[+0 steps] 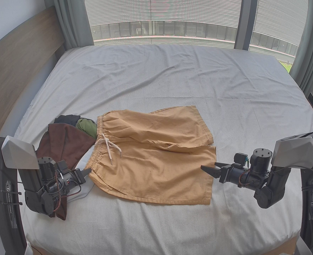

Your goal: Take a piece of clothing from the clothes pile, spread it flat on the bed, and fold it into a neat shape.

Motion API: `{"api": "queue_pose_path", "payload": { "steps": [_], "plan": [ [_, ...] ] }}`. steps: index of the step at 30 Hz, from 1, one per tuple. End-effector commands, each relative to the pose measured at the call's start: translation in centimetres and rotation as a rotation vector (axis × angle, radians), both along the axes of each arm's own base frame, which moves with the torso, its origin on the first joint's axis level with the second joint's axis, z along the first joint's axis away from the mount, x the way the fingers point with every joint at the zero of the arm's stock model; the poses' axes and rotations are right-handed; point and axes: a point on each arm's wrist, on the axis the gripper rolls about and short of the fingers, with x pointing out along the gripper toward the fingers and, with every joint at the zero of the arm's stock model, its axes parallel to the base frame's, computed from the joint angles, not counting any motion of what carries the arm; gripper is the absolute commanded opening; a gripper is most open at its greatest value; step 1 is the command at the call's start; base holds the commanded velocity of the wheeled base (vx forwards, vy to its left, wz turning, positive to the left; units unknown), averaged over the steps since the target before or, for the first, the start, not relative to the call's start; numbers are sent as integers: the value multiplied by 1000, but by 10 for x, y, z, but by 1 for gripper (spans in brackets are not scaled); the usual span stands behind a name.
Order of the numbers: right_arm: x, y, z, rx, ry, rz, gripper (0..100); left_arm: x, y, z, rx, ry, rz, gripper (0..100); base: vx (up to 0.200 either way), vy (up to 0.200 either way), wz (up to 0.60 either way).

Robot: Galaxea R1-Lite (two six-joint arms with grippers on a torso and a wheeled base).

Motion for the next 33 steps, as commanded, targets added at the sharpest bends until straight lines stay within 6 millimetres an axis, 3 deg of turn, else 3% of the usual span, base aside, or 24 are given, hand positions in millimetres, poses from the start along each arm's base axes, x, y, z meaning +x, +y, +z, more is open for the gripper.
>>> {"api": "queue_pose_path", "payload": {
  "steps": [1, 11, 18, 33],
  "plan": [
    [-16, 0, -22, -24, 104, 15, 100, 0, 0, -1, 1, 2, -2, 0, 0, 0, 0],
    [-35, 2, -40, -74, 298, 33, 100, -1, 0, 0, 4, 2, -3, 0, 0, 0, 0],
    [-40, 10, -51, -89, 334, 64, 100, -1, 0, -1, 3, 3, -5, 0, 0, 0, 0],
    [-47, 15, -52, -96, 352, 82, 100, -1, -1, -1, 5, 3, -5, 0, 0, 0, 0]
  ]
}}
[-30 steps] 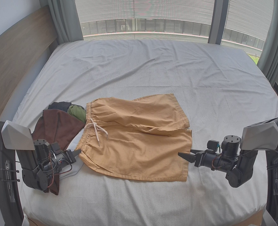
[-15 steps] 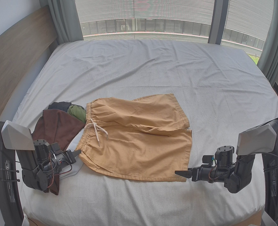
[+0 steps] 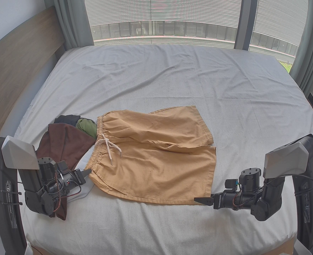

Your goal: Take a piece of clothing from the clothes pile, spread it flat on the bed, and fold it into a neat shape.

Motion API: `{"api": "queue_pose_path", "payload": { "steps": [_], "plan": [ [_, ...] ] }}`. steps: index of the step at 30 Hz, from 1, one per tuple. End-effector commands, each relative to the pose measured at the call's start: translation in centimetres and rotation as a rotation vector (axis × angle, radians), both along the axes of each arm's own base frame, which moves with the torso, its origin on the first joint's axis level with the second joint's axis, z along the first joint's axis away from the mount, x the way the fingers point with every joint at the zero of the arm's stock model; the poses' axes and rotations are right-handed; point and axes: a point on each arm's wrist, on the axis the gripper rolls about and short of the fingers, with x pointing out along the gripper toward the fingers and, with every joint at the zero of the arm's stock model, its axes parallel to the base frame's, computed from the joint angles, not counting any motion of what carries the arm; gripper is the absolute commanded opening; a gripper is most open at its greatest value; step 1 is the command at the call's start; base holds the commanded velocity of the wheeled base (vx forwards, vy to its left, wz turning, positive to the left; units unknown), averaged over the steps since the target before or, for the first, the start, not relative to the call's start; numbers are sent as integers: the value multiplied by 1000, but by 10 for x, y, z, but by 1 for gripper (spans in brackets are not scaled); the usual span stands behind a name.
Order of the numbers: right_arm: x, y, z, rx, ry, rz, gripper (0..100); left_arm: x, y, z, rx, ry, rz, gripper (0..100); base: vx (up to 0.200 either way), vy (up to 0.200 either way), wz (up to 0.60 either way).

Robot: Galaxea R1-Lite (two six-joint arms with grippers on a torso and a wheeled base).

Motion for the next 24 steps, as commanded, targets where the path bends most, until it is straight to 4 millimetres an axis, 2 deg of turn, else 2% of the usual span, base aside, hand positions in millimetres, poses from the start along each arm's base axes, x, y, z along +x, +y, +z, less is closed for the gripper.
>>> {"api": "queue_pose_path", "payload": {
  "steps": [1, 2, 3, 18, 24],
  "plan": [
    [0, 0, -2, -2, 7, 0, 100, 0, 0, 0, 0, 2, 0, 0, 0, 0, 0],
    [0, 0, -2, 0, 6, -1, 100, 0, 0, 0, 0, 2, 0, 0, 0, 0, 0],
    [0, 0, -2, 0, 6, -1, 0, 0, 0, 0, 0, 2, 0, 0, 0, 0, 0],
    [-1, -4, 3, 0, 5, -13, 0, -3, -2, -1, -1, 11, -7, 0, 0, 0, 0],
    [-7, -16, 30, -4, 9, -40, 0, -12, -5, 7, -7, 16, -26, 0, 0, 0, 0]
  ]
}}
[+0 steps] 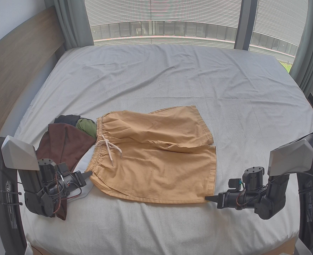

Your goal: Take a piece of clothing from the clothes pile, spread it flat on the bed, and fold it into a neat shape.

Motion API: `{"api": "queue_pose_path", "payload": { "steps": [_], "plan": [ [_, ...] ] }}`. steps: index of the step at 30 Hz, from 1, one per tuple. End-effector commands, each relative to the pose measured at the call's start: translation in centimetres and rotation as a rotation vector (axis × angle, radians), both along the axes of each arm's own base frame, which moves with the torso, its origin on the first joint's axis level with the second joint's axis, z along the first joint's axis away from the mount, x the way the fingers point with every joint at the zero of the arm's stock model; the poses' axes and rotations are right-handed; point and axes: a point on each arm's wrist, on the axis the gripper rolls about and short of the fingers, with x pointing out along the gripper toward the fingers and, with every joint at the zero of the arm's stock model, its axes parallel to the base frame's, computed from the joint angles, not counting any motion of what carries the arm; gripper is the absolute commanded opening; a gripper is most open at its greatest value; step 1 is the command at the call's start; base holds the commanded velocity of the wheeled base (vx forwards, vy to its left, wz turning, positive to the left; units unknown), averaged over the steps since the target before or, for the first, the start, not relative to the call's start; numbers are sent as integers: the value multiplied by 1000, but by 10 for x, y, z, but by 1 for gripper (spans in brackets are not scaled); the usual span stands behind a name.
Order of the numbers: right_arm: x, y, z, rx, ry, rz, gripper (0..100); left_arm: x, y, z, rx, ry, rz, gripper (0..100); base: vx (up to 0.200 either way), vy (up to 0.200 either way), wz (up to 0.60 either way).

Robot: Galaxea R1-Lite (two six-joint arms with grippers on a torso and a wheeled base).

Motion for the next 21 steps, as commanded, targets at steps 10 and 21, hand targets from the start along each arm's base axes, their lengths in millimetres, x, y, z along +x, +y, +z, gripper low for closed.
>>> {"api": "queue_pose_path", "payload": {
  "steps": [10, 21],
  "plan": [
    [-22, -23, 30, -32, 33, -38, 0, -39, -7, 19, -21, 52, -110, 0, 0, 0, 0],
    [-40, -27, 30, -53, 77, -28, 0, -65, -5, 12, 61, 102, -147, 0, 0, 0, 0]
  ]
}}
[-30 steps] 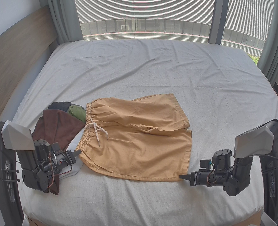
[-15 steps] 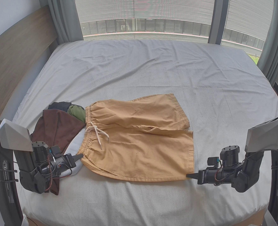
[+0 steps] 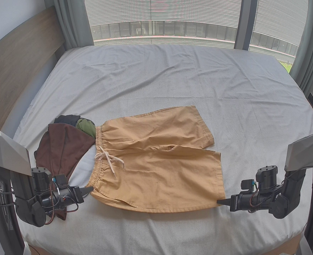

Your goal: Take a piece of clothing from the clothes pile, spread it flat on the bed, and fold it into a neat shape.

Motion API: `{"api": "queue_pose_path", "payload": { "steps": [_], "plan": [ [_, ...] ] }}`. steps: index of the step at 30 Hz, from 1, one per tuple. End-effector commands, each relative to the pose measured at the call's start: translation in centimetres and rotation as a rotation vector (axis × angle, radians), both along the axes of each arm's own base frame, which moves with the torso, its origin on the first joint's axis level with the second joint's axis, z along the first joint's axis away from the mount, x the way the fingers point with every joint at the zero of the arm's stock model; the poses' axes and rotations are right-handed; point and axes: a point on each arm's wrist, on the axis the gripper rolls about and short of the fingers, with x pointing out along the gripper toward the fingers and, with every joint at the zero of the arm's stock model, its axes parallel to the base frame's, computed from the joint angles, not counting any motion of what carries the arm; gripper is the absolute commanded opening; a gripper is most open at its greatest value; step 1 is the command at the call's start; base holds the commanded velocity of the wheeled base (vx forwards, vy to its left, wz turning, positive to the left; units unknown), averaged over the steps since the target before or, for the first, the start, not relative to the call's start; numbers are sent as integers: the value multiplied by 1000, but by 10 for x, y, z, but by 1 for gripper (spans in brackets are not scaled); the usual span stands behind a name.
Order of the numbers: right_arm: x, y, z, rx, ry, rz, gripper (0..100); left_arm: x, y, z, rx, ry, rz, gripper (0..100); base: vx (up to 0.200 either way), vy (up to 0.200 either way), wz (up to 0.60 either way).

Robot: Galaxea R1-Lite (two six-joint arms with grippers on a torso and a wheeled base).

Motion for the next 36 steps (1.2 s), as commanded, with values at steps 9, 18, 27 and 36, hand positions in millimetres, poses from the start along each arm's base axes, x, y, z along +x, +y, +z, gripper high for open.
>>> {"api": "queue_pose_path", "payload": {
  "steps": [9, 18, 27, 36],
  "plan": [
    [-28, -7, 2, -35, 56, 20, 0, -24, -1, -5, 52, 62, -38, 0, 0, 0, 0],
    [-43, -8, 2, -51, 84, 39, 0, -47, 1, -8, 97, 113, -70, 0, 0, 0, 0],
    [-52, -11, 6, -62, 89, 47, 0, -59, 0, -9, 116, 144, -91, 0, 0, 0, 0],
    [-39, -9, 17, -19, -83, 34, 0, -48, 1, 2, 92, 60, -106, 0, 0, 0, 0]
  ]
}}
